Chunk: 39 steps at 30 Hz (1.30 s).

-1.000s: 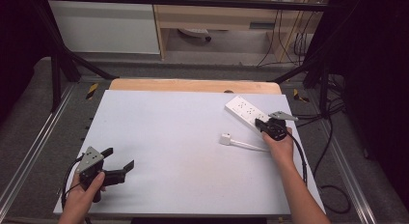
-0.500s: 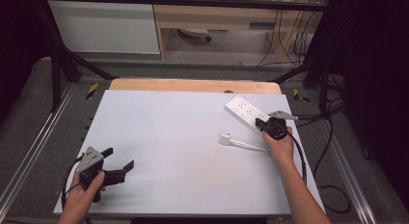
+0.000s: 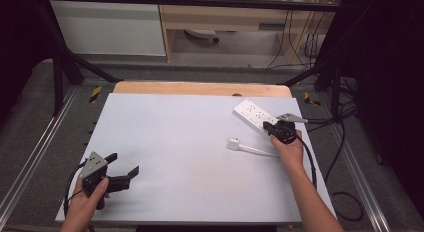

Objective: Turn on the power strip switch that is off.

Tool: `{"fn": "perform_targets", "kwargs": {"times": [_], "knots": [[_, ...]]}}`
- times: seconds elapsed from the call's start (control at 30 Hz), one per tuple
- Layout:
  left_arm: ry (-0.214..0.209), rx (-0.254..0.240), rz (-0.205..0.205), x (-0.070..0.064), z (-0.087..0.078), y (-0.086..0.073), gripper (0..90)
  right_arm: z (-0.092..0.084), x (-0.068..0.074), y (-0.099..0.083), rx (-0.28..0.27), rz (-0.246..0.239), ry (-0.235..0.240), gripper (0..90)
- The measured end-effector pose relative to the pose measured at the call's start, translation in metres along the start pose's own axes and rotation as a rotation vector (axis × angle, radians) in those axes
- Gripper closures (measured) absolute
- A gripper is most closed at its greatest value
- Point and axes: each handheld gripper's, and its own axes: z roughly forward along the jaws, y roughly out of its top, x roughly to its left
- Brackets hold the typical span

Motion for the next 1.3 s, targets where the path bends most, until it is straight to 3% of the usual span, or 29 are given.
{"fn": "perform_targets", "kwargs": {"times": [0.37,1.03,1.1,1.3], "knots": [[0.000,0.001,0.001,0.000,-0.001,0.000,6.0,-0.004,0.006,0.008,-0.013,0.008,0.013,78.5],[0.002,-0.002,0.003,0.000,-0.001,0.000,6.0,-0.003,0.026,0.018,0.012,0.013,0.037,44.4],[0.001,-0.002,0.004,0.000,-0.002,0.000,6.0,-0.004,0.028,0.020,0.006,0.021,0.058,40.8],[-0.002,-0.002,-0.002,0.000,-0.002,0.000,6.0,-0.007,0.031,0.023,0.000,0.019,0.072,35.3]]}}
